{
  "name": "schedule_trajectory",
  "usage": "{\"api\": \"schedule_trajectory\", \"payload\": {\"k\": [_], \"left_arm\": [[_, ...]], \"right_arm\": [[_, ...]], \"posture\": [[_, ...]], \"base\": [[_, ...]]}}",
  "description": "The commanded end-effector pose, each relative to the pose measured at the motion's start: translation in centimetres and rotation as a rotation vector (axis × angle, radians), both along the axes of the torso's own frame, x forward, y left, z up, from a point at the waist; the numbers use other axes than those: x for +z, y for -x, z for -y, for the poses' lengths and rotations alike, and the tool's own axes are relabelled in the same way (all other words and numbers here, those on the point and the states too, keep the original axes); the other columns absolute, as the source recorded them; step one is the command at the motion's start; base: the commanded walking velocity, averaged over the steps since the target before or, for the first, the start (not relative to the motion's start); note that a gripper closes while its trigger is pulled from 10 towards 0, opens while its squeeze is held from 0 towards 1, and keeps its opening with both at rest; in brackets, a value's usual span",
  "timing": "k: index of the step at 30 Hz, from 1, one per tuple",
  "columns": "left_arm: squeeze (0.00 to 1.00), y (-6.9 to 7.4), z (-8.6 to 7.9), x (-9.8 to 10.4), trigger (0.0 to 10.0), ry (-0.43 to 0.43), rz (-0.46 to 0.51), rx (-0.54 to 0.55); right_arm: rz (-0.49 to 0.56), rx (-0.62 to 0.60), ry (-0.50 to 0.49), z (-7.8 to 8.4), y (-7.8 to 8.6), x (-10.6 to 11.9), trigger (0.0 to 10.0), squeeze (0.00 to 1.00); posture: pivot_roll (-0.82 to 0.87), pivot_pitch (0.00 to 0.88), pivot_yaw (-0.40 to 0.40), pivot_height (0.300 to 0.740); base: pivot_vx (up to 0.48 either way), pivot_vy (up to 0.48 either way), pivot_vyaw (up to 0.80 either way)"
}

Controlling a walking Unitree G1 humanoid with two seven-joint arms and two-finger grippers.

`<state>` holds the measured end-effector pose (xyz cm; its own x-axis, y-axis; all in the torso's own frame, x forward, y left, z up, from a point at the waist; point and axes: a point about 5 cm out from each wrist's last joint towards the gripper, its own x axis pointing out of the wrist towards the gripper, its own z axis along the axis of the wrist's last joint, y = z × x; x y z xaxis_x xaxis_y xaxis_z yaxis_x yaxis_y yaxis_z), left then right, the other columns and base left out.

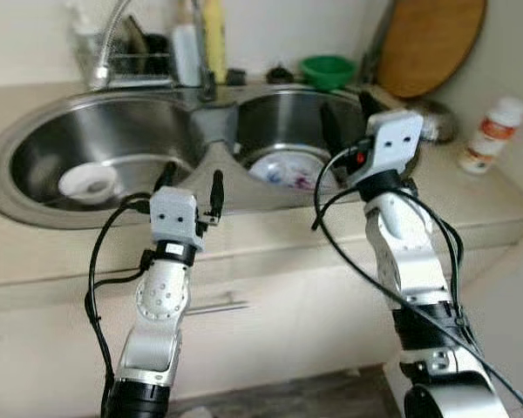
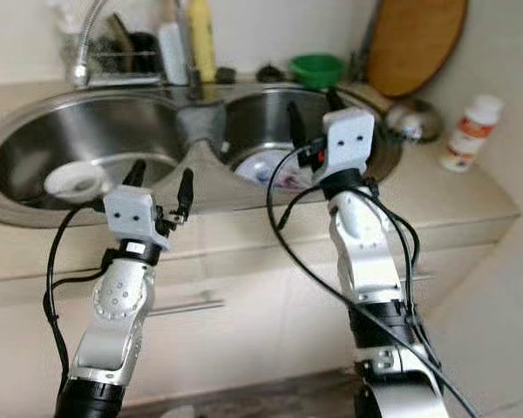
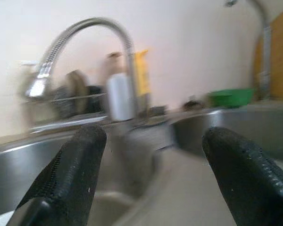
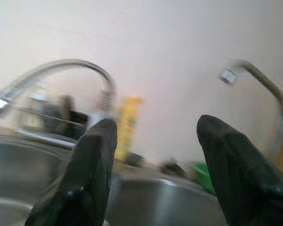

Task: Kitchen organization

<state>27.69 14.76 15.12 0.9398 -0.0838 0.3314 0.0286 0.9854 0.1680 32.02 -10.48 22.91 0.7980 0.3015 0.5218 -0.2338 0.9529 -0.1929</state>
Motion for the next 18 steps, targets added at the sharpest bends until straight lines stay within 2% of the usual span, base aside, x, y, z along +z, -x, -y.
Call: {"api": "schedule_trajectory", "payload": {"k": [1,15,18], "left_arm": [[0.0,0.1,0.3,0.7,10.0,0.004,0.028,-0.01],[0.0,0.5,0.3,0.8,10.0,-0.008,0.031,-0.019],[0.0,0.6,0.2,0.9,10.0,-0.008,0.038,-0.016]], "right_arm": [[0.033,-0.035,0.021,0.6,0.6,0.2,10.0,0.0],[0.04,-0.067,0.103,0.7,2.2,-1.2,10.0,0.0],[0.04,-0.078,0.114,0.9,2.4,-1.3,10.0,0.0]], "posture": [[-0.09,0.0,-0.033,0.74],[-0.09,0.005,-0.032,0.74],[-0.09,0.011,-0.035,0.74]], "base": [[0.0,0.48,0.0],[0.0,0.48,0.0],[0.0,0.214,0.0]]}}
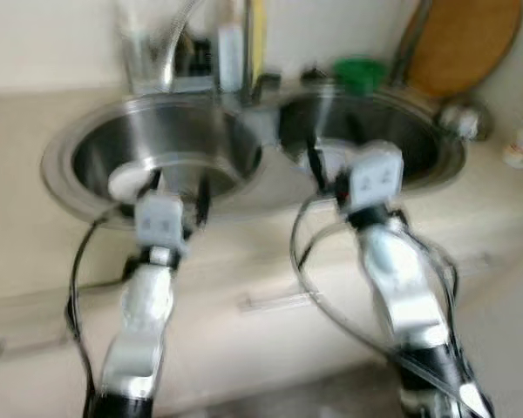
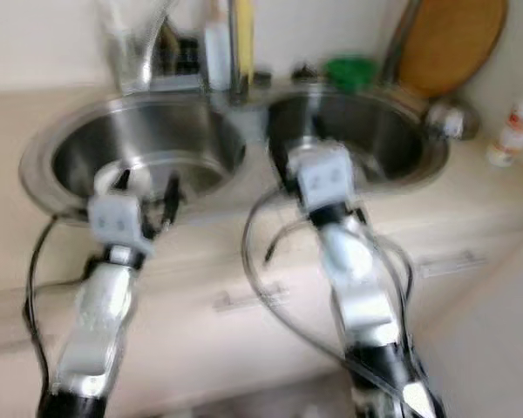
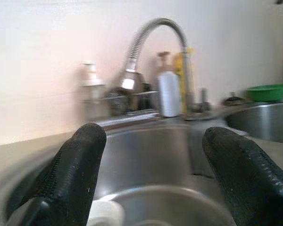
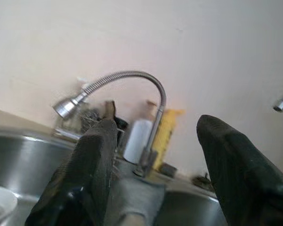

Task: Kitchen organization

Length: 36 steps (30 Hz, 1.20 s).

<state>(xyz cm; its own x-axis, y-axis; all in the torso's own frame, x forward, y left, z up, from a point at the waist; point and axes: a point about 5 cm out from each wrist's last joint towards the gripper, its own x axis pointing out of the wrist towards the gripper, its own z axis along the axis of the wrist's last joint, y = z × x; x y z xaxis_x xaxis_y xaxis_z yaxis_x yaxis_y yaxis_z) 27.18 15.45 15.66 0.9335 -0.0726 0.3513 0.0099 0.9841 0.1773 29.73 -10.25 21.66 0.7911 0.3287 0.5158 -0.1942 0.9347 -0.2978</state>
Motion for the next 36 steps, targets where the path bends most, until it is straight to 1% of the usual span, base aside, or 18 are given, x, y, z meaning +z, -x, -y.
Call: {"api": "schedule_trajectory", "payload": {"k": [1,2,5,8,13,15,23,31,36], "left_arm": [[0.0,0.1,0.9,0.4,10.0,0.001,0.017,-0.031],[0.0,0.2,0.9,0.5,10.0,-0.016,0.024,-0.033],[0.0,0.3,0.9,0.6,10.0,-0.008,0.037,-0.036],[0.0,0.3,1.0,0.5,10.0,-0.021,0.032,-0.042],[0.0,0.3,1.1,0.6,10.0,-0.025,0.033,-0.047],[0.0,0.3,1.2,0.5,10.0,-0.027,0.033,-0.05],[0.0,0.2,1.3,0.5,10.0,-0.036,0.031,-0.057],[0.0,0.3,1.5,0.4,10.0,-0.042,0.032,-0.06],[0.0,0.4,1.6,0.4,10.0,-0.044,0.036,-0.066]], "right_arm": [[0.009,-0.047,0.012,1.2,0.2,-0.1,10.0,0.0],[0.008,-0.051,0.016,1.3,0.3,-0.3,10.0,0.0],[0.004,-0.055,0.024,1.4,0.5,-0.5,10.0,0.0],[-0.011,-0.065,0.03,1.6,0.7,-1.0,10.0,0.0],[-0.03,-0.083,0.041,2.0,0.8,-1.5,10.0,0.0],[-0.048,-0.097,0.025,2.6,0.9,-1.8,10.0,0.0],[-0.053,-0.11,0.022,2.9,1.0,-2.0,10.0,0.0],[-0.054,-0.1,0.033,2.9,1.2,-2.3,10.0,0.0],[-0.056,-0.097,0.034,2.8,1.4,-2.5,10.0,0.0]], "posture": [[-0.09,0.011,-0.035,0.74],[-0.09,0.012,-0.034,0.74],[-0.09,0.012,-0.032,0.74],[-0.09,0.012,-0.029,0.74],[-0.09,0.012,-0.028,0.74],[-0.1,0.013,-0.024,0.74],[-0.1,0.014,-0.024,0.74],[-0.1,0.014,-0.029,0.74],[-0.1,0.014,-0.029,0.74]], "base": [[0.0,0.0,0.0],[0.0,0.0,0.0],[0.0,0.0,0.0],[0.0,0.0,0.0],[0.0,0.0,-0.73],[0.0,0.0,-0.8],[0.0,0.0,0.0],[0.0,0.0,-0.8],[0.0,-0.356,-0.8]]}}
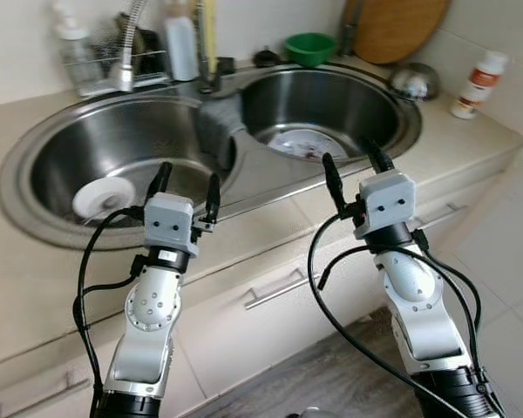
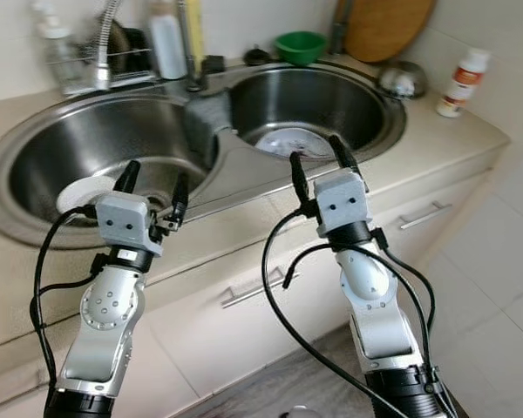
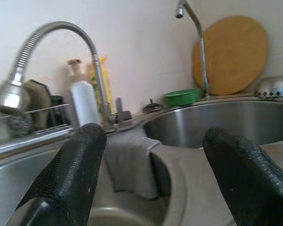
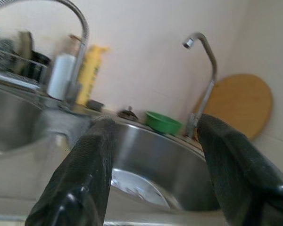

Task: Kitchen organization

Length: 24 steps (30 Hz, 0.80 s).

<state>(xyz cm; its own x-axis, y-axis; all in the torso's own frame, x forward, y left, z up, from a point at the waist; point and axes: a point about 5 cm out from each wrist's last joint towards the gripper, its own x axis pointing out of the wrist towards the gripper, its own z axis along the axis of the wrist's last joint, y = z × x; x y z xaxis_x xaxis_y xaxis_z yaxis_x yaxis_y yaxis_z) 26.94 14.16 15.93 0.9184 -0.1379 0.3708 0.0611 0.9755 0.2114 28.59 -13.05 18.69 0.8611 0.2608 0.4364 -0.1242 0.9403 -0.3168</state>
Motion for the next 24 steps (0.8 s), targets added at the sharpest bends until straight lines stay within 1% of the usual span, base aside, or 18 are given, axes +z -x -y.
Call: {"api": "schedule_trajectory", "payload": {"k": [1,4,7,13,18,24], "left_arm": [[0.0,0.1,0.3,0.19,10.0,-0.01,0.012,-0.01],[0.0,0.12,0.39,0.2,10.0,-0.009,0.015,-0.015],[0.0,0.08,0.49,0.19,10.0,-0.013,0.014,-0.019],[0.0,0.06,0.49,0.21,10.0,-0.004,0.02,-0.017],[0.0,0.07,0.5,0.11,10.0,0.022,0.009,-0.023],[0.0,0.1,0.63,0.2,10.0,0.016,0.023,-0.034]], "right_arm": [[0.028,0.005,0.001,0.05,0.31,0.47,10.0,0.0],[0.029,0.003,0.001,0.07,0.38,0.42,10.0,0.0],[0.03,0.003,0.0,0.09,0.38,0.44,10.0,0.0],[0.034,0.0,0.002,0.17,0.33,0.43,10.0,0.0],[0.035,-0.001,0.0,0.13,0.31,0.36,10.0,0.0],[0.038,-0.001,-0.002,0.14,0.31,0.32,10.0,0.0]], "posture": [[-0.1,0.014,-0.029,0.74],[-0.11,0.013,-0.025,0.74],[-0.11,0.013,-0.025,0.74],[-0.11,0.005,-0.025,0.74],[-0.11,0.0,-0.026,0.74],[-0.11,0.0,-0.027,0.74]], "base": [[0.0,-0.472,-0.8],[0.0,-0.472,-0.8],[0.0,-0.259,-0.8],[0.0,0.0,-0.8],[0.0,0.0,-0.8],[0.0,0.471,-0.8]]}}
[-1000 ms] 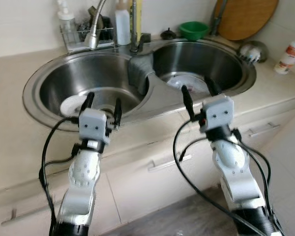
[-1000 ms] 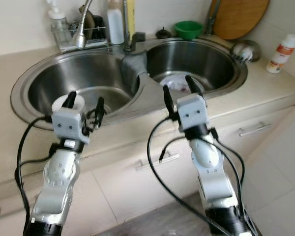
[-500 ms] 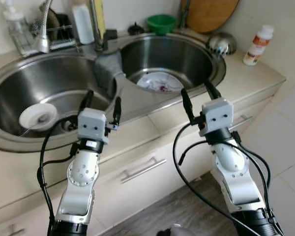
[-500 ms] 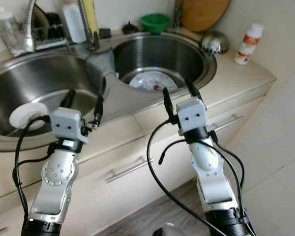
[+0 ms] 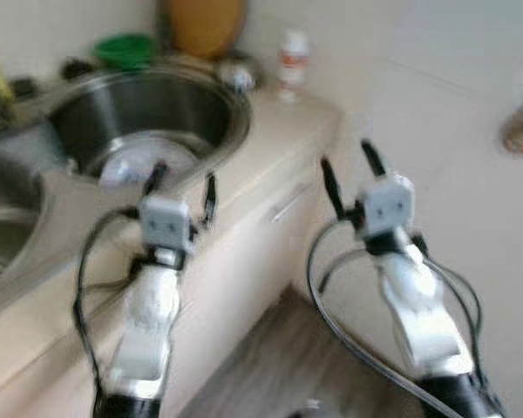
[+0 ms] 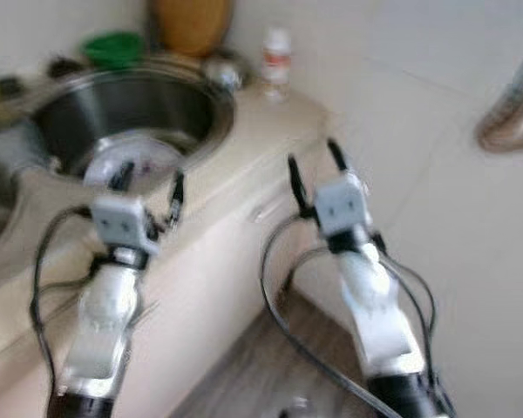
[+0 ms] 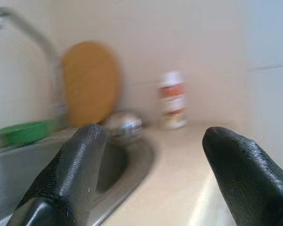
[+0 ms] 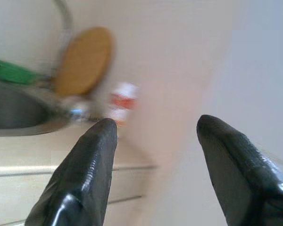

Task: Kitchen organization

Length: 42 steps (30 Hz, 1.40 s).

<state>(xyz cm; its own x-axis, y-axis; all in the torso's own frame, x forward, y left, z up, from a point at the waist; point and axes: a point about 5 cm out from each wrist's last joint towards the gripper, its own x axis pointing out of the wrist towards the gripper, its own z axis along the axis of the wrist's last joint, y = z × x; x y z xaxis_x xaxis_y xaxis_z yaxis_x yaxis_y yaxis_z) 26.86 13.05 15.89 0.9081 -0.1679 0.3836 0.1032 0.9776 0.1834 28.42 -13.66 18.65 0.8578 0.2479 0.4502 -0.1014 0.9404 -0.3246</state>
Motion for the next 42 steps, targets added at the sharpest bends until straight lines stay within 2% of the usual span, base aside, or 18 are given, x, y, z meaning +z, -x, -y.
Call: {"api": "schedule_trajectory", "payload": {"k": [1,16,42], "left_arm": [[0.0,0.01,-0.48,0.23,10.0,-0.009,0.012,0.012],[0.0,0.13,-0.27,0.23,10.0,-0.037,0.025,0.004],[0.0,0.02,0.01,0.14,10.0,-0.045,0.023,-0.02]], "right_arm": [[0.022,0.018,-0.007,-0.47,0.14,0.37,10.0,0.0],[0.025,0.013,0.007,-0.29,0.12,0.34,10.0,0.0],[0.006,-0.022,0.019,-0.15,-0.25,-0.02,10.0,0.0]], "posture": [[-0.11,0.0,-0.027,0.74],[-0.11,0.002,-0.031,0.74],[-0.11,0.008,-0.025,0.74]], "base": [[0.0,0.424,-0.8],[0.0,0.0,-0.8],[0.0,-0.474,-0.8]]}}
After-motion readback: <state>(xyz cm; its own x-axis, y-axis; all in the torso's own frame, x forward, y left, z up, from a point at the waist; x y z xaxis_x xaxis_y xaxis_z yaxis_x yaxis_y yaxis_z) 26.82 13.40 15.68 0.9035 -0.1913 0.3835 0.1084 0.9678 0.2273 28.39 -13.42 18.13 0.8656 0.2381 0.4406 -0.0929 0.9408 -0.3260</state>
